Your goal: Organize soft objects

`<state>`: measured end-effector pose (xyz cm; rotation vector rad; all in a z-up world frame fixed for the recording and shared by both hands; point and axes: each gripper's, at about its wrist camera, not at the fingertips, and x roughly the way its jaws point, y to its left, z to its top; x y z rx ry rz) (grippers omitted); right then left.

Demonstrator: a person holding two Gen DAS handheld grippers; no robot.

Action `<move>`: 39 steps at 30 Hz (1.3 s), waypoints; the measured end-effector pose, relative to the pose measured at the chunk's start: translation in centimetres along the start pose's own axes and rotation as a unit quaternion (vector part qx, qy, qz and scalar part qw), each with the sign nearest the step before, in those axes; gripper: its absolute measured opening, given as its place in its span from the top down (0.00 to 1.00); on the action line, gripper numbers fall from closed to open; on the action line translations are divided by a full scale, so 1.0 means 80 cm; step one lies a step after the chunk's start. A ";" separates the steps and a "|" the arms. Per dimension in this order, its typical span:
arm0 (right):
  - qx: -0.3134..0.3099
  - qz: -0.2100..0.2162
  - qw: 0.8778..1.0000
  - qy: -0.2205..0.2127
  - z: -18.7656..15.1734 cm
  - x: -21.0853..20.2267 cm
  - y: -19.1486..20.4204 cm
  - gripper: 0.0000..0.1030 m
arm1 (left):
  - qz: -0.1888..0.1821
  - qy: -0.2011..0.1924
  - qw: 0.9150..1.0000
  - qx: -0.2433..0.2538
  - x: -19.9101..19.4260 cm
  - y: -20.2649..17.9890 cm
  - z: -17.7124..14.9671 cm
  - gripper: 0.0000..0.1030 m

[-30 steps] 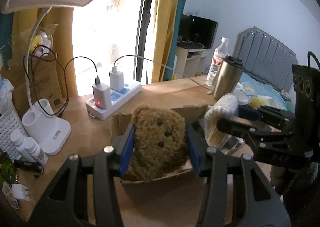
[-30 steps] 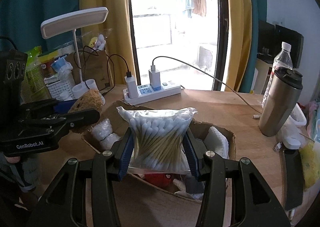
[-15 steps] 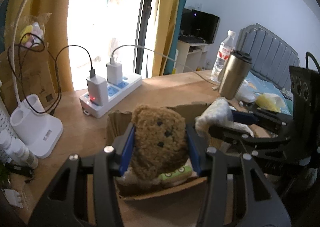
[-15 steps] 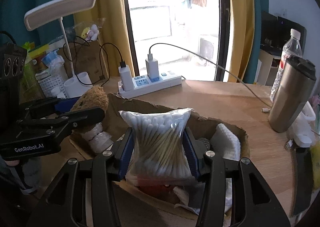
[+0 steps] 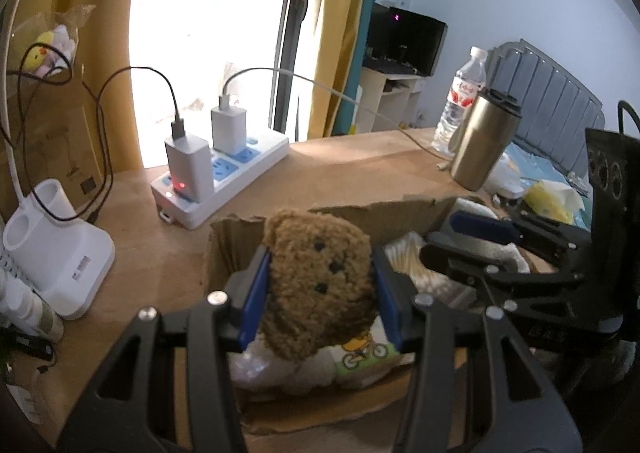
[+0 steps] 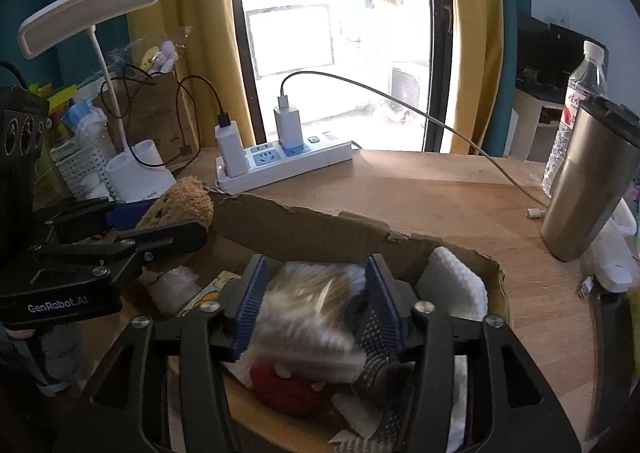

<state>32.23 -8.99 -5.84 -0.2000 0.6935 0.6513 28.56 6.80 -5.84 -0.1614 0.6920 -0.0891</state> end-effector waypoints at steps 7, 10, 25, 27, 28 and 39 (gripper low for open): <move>0.002 -0.003 1.000 -0.001 -0.001 -0.003 -0.002 0.44 | 0.001 0.010 1.000 -0.006 0.005 0.004 -0.002 0.48; 0.002 -0.004 1.000 -0.003 -0.001 -0.008 -0.001 0.44 | 0.002 0.009 1.000 -0.003 0.003 0.001 -0.001 0.40; -0.004 -0.012 1.000 -0.020 -0.002 -0.048 0.010 0.43 | -0.008 -0.025 1.000 0.000 -0.044 -0.011 0.003 0.23; -0.004 -0.014 1.000 -0.022 -0.004 -0.054 0.011 0.43 | -0.009 -0.029 1.000 0.001 -0.051 -0.013 0.002 0.23; -0.004 -0.014 1.000 -0.024 -0.004 -0.056 0.012 0.44 | -0.009 -0.031 0.999 0.002 -0.054 -0.014 0.002 0.23; -0.008 -0.020 0.999 -0.040 -0.012 -0.098 0.025 0.43 | -0.008 -0.055 0.998 0.008 -0.097 -0.029 -0.006 0.23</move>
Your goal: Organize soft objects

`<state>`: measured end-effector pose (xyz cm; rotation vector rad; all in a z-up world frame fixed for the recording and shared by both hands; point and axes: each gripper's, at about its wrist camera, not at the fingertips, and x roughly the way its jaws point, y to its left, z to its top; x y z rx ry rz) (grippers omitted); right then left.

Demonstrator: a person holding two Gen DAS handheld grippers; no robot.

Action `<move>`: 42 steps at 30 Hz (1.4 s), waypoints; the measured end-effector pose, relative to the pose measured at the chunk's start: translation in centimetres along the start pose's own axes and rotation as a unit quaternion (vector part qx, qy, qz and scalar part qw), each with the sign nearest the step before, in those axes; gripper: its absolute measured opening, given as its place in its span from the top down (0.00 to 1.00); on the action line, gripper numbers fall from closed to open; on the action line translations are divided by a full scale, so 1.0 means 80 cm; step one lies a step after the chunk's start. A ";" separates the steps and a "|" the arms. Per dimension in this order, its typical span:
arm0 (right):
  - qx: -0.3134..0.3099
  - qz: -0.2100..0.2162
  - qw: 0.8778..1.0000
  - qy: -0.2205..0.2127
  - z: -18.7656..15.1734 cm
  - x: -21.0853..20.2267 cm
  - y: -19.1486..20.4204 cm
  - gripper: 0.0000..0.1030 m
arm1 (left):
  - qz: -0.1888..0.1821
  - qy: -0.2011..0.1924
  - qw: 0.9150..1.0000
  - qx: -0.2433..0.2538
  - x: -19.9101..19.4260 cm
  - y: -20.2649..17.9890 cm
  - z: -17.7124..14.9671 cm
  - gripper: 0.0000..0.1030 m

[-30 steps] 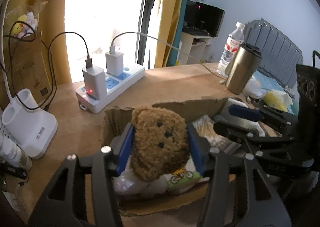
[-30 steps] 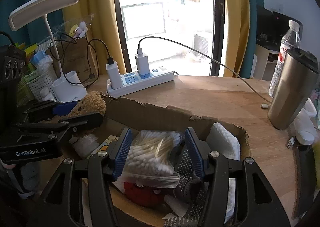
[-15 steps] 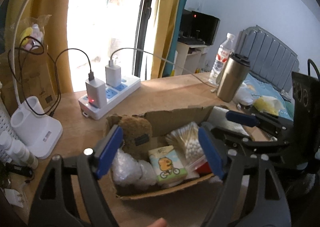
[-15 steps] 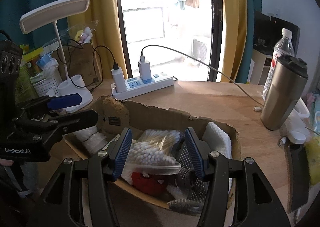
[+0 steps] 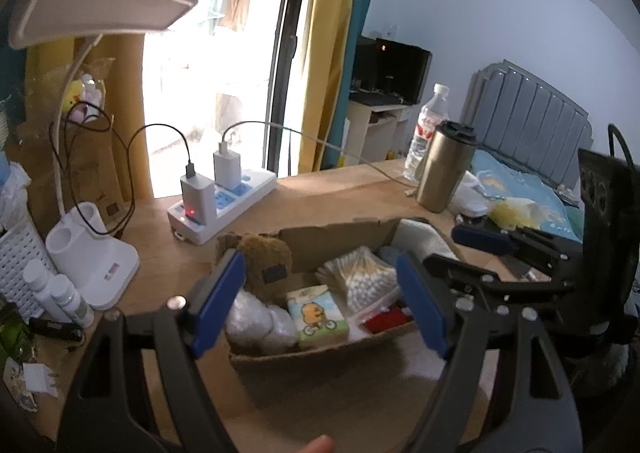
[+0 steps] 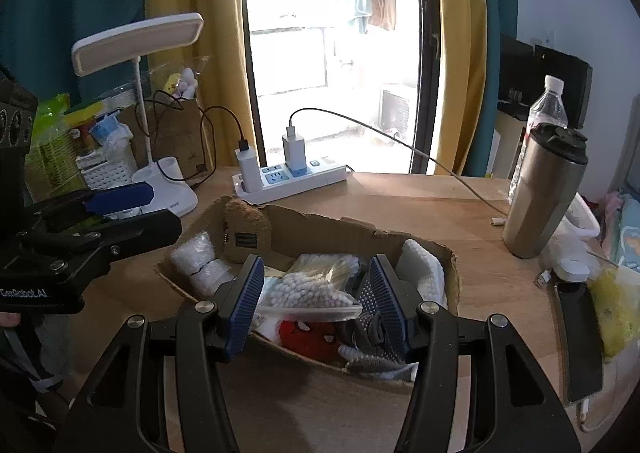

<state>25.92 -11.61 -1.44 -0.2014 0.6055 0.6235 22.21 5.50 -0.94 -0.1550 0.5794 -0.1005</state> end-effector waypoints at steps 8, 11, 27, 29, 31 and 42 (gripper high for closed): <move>-0.003 -0.004 1.000 -0.010 -0.006 -0.030 0.009 0.37 | 0.002 -0.015 1.000 0.005 -0.032 -0.008 -0.006 0.23; -0.002 -0.006 1.000 -0.016 -0.009 -0.042 0.012 0.36 | 0.003 -0.019 1.000 0.006 -0.044 -0.012 -0.011 0.23; 0.004 -0.027 0.998 -0.053 -0.018 -0.105 0.026 0.33 | 0.007 -0.039 0.999 0.009 -0.097 -0.023 -0.035 0.13; 0.003 -0.030 0.998 -0.056 -0.020 -0.112 0.028 0.32 | 0.007 -0.043 0.999 0.011 -0.104 -0.026 -0.037 0.12; 0.002 -0.032 0.998 -0.059 -0.023 -0.120 0.031 0.32 | 0.005 -0.047 0.999 0.012 -0.112 -0.029 -0.040 0.12; 0.011 -0.056 0.995 -0.079 -0.047 -0.169 0.037 0.31 | -0.010 -0.066 0.998 0.019 -0.151 -0.048 -0.057 0.11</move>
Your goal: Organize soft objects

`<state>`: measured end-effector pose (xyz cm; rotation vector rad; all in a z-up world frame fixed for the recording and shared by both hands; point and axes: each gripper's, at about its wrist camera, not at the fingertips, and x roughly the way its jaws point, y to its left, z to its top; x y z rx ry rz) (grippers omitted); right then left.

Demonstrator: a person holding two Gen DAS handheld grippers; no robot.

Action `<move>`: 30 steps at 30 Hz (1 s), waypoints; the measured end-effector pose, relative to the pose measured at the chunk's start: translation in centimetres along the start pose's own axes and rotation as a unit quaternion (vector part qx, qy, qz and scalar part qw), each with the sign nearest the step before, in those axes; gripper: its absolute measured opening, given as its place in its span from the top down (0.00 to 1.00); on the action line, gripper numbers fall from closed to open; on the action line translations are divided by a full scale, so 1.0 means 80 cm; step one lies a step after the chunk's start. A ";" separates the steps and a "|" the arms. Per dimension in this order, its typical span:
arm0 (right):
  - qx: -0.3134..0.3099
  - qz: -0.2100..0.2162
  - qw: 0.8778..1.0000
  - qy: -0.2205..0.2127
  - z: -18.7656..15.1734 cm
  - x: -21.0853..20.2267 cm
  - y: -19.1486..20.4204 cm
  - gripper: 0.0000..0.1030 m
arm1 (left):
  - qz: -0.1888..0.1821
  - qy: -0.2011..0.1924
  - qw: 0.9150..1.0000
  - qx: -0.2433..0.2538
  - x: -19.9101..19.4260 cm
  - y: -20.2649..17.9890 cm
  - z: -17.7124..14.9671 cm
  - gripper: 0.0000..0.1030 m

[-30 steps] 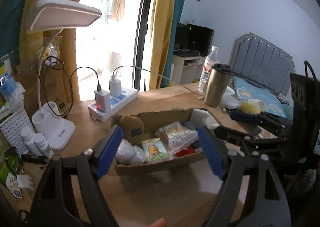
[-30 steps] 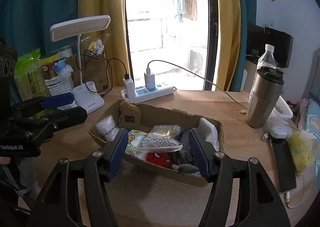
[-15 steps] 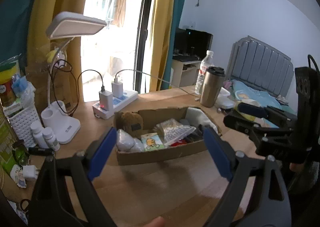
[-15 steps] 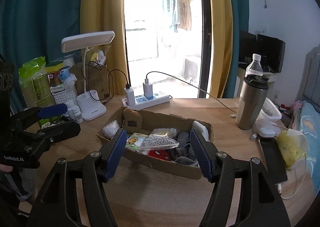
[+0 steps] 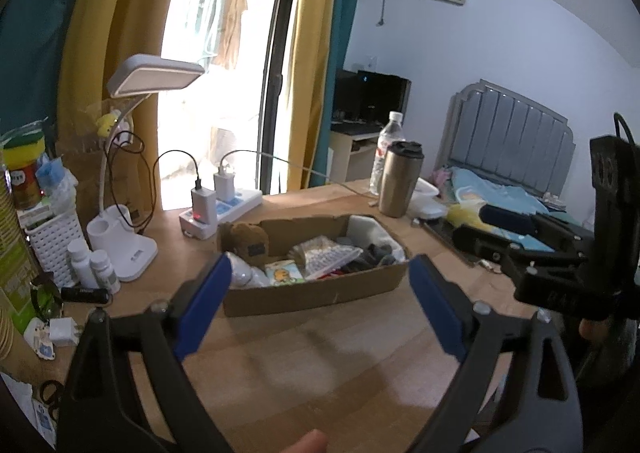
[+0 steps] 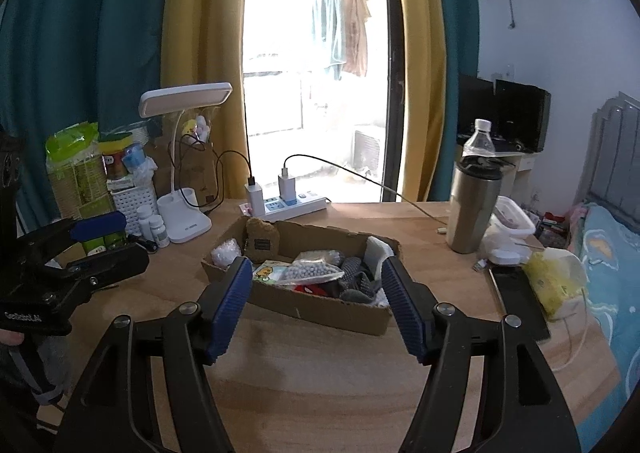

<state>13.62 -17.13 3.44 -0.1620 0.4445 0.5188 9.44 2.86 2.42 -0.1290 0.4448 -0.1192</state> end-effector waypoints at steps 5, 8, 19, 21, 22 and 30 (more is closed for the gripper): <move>0.004 -0.009 1.000 -0.004 -0.012 -0.020 0.000 0.31 | -0.003 -0.005 1.000 0.005 -0.015 -0.012 -0.006 0.07; 0.004 -0.013 1.000 -0.008 -0.021 -0.031 0.000 0.31 | -0.005 -0.012 1.000 0.007 -0.026 -0.019 -0.011 0.07; 0.006 -0.030 0.999 -0.035 -0.038 -0.076 0.003 0.31 | -0.011 -0.027 1.000 0.011 -0.069 -0.039 -0.031 0.07; 0.007 -0.034 0.999 -0.042 -0.039 -0.084 0.002 0.31 | -0.005 -0.033 0.999 0.009 -0.077 -0.041 -0.033 0.07; 0.007 -0.036 0.998 -0.045 -0.040 -0.087 0.002 0.31 | 0.000 -0.037 0.999 0.009 -0.080 -0.042 -0.033 0.06; 0.013 -0.041 0.998 -0.053 -0.045 -0.093 -0.001 0.30 | 0.019 -0.045 0.999 0.018 -0.092 -0.046 -0.036 0.06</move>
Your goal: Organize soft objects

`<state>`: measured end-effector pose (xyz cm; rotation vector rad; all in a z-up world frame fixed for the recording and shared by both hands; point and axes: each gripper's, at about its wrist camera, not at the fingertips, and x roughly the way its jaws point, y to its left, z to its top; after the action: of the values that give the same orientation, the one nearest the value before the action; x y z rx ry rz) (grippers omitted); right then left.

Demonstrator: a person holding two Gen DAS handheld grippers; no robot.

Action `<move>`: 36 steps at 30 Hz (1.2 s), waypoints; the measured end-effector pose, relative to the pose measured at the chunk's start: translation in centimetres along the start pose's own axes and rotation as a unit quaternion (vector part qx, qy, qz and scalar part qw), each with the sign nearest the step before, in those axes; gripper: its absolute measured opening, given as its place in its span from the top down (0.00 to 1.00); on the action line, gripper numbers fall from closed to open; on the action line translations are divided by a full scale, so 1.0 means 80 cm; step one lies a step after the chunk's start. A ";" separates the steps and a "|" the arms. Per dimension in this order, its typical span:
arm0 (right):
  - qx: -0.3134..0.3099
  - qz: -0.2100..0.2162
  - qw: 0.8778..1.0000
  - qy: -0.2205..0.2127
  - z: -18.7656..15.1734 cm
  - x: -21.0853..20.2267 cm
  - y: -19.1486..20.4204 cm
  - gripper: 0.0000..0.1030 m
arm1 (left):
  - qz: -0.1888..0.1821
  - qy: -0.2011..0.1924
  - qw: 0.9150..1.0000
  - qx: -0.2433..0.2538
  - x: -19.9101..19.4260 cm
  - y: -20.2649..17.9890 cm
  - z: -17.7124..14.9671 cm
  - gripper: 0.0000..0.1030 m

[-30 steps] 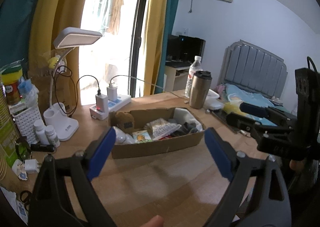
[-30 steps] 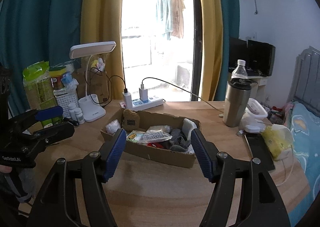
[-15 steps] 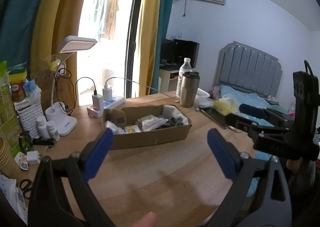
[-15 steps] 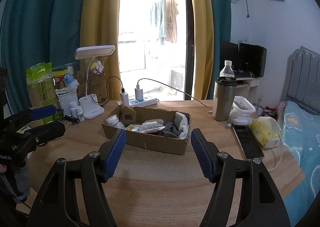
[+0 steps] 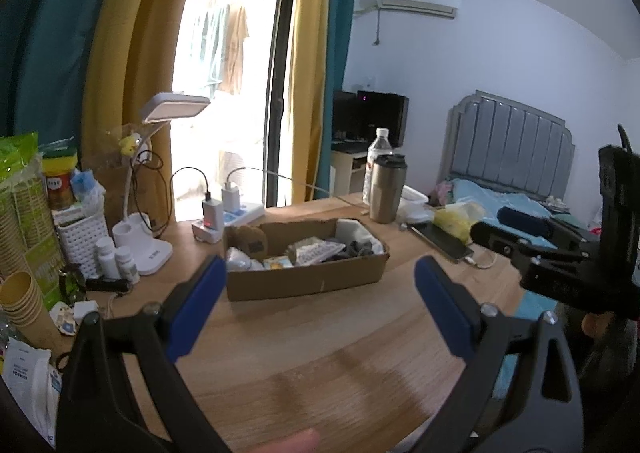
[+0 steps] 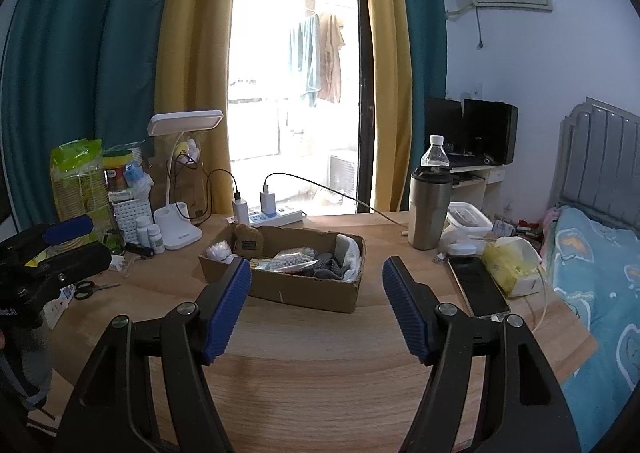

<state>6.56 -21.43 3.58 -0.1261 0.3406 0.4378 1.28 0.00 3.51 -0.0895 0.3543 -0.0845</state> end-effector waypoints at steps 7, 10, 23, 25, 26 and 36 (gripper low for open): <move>0.001 0.001 1.000 0.002 -0.002 0.001 -0.002 0.30 | 0.004 -0.006 1.000 -0.007 -0.001 0.003 0.000 0.06; 0.002 0.000 1.000 0.003 -0.003 0.002 -0.003 0.30 | 0.004 -0.003 1.000 -0.007 -0.001 0.002 0.000 0.06; 0.001 0.001 1.000 0.006 -0.005 0.004 -0.002 0.30 | 0.004 -0.001 1.000 -0.003 0.001 -0.003 -0.001 0.06; 0.001 0.001 1.000 0.007 -0.005 0.004 -0.002 0.30 | 0.004 -0.002 1.000 -0.004 0.000 -0.002 -0.001 0.06; 0.001 0.000 1.000 0.007 -0.006 0.004 -0.002 0.30 | 0.004 -0.003 1.000 -0.005 0.000 -0.002 -0.001 0.06; 0.001 0.001 1.000 0.009 -0.008 0.004 -0.001 0.29 | 0.007 -0.002 1.000 -0.008 -0.001 0.001 -0.001 0.06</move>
<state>6.72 -21.49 2.89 -0.1274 0.3588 0.4379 1.16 0.06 3.44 -0.1031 0.3507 -0.0670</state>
